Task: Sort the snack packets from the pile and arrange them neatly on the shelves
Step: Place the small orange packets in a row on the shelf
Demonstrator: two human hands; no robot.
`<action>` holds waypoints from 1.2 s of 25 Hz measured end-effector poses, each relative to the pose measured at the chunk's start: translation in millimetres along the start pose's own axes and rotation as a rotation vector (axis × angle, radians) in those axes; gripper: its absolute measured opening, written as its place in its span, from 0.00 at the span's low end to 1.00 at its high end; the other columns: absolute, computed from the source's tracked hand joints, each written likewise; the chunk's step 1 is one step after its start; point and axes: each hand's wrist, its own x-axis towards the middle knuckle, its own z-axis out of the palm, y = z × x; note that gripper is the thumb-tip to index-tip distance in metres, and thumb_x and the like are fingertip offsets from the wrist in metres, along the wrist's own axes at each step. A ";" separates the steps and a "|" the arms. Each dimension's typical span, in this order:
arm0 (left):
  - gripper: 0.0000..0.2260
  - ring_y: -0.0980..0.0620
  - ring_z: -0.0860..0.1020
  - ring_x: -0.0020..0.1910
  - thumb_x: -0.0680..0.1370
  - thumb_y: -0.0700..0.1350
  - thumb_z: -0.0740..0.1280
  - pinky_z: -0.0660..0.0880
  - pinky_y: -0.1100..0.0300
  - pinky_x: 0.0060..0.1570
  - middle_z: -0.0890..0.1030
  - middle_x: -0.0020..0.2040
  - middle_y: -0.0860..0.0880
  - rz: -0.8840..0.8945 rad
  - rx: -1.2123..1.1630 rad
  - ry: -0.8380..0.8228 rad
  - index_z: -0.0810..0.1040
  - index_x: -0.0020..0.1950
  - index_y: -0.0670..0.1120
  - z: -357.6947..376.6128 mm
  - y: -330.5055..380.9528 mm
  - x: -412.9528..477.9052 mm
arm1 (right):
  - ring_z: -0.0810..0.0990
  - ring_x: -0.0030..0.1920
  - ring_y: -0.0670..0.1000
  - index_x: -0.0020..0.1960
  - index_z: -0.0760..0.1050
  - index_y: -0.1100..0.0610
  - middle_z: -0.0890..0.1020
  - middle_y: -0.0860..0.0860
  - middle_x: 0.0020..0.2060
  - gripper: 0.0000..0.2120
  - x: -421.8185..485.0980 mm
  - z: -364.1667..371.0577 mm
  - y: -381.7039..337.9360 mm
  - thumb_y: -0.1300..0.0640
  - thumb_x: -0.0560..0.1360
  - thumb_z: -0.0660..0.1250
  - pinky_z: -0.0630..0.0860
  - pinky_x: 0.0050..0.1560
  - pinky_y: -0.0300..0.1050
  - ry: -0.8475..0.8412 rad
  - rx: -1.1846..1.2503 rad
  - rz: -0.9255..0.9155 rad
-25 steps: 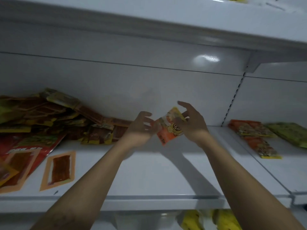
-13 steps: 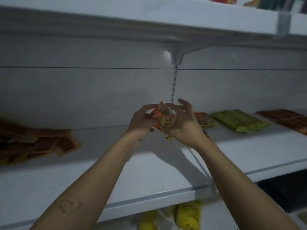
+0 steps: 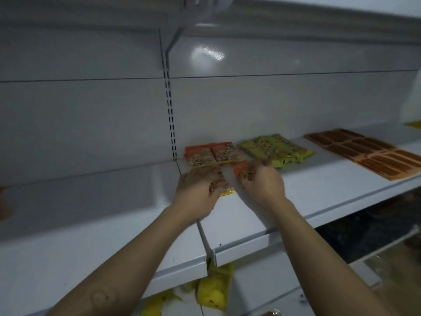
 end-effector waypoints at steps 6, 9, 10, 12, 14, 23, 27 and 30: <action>0.20 0.46 0.68 0.67 0.79 0.57 0.58 0.69 0.50 0.59 0.72 0.68 0.51 -0.036 0.044 -0.043 0.72 0.68 0.52 24.4 -4.1 1.1 | 0.76 0.58 0.59 0.55 0.80 0.55 0.80 0.54 0.56 0.20 10.0 30.6 7.7 0.49 0.73 0.55 0.71 0.53 0.51 -0.016 -0.064 -0.253; 0.23 0.45 0.68 0.66 0.76 0.58 0.55 0.70 0.49 0.59 0.73 0.68 0.49 -0.041 0.041 -0.057 0.73 0.68 0.51 25.5 -2.9 0.7 | 0.74 0.59 0.64 0.56 0.82 0.53 0.79 0.59 0.56 0.20 11.9 31.2 13.5 0.50 0.72 0.57 0.70 0.55 0.55 0.042 -0.126 -0.202; 0.23 0.44 0.68 0.66 0.76 0.57 0.55 0.70 0.49 0.59 0.73 0.68 0.49 -0.043 0.037 -0.064 0.73 0.68 0.52 25.1 -2.8 0.5 | 0.74 0.58 0.64 0.57 0.81 0.53 0.79 0.59 0.55 0.20 12.5 31.6 13.7 0.50 0.72 0.57 0.70 0.54 0.54 0.040 -0.143 -0.201; 0.23 0.44 0.68 0.67 0.77 0.56 0.56 0.69 0.48 0.61 0.72 0.69 0.49 -0.043 0.014 -0.070 0.72 0.70 0.52 23.4 -2.8 -0.1 | 0.73 0.59 0.63 0.60 0.80 0.51 0.79 0.58 0.56 0.19 12.0 31.3 12.6 0.50 0.74 0.58 0.69 0.54 0.53 0.020 -0.164 -0.190; 0.23 0.45 0.67 0.68 0.77 0.56 0.56 0.69 0.48 0.62 0.72 0.70 0.50 -0.046 -0.010 -0.069 0.72 0.70 0.52 22.8 -4.5 -0.7 | 0.72 0.61 0.62 0.63 0.78 0.50 0.78 0.56 0.59 0.17 12.2 32.3 14.0 0.52 0.77 0.61 0.68 0.57 0.53 0.032 -0.162 -0.174; 0.24 0.45 0.67 0.68 0.76 0.57 0.57 0.70 0.48 0.62 0.73 0.69 0.50 -0.050 -0.093 -0.021 0.73 0.70 0.52 12.5 -10.0 -4.9 | 0.68 0.68 0.59 0.66 0.77 0.51 0.76 0.52 0.65 0.21 4.9 19.4 1.0 0.47 0.75 0.61 0.63 0.65 0.53 0.118 -0.059 -0.167; 0.25 0.46 0.69 0.68 0.76 0.60 0.58 0.69 0.51 0.62 0.75 0.68 0.48 -0.117 0.025 0.035 0.72 0.71 0.53 -16.1 -29.8 -19.0 | 0.76 0.61 0.63 0.61 0.79 0.55 0.80 0.57 0.60 0.27 2.8 18.3 -34.8 0.42 0.68 0.64 0.69 0.63 0.61 0.202 -0.038 -0.353; 0.24 0.49 0.64 0.72 0.79 0.58 0.62 0.62 0.54 0.69 0.71 0.72 0.50 -0.234 0.106 0.054 0.68 0.73 0.52 -50.7 -62.8 -39.1 | 0.66 0.72 0.60 0.71 0.70 0.51 0.70 0.56 0.72 0.29 3.3 23.0 -97.9 0.41 0.73 0.67 0.57 0.72 0.61 0.090 -0.071 -0.490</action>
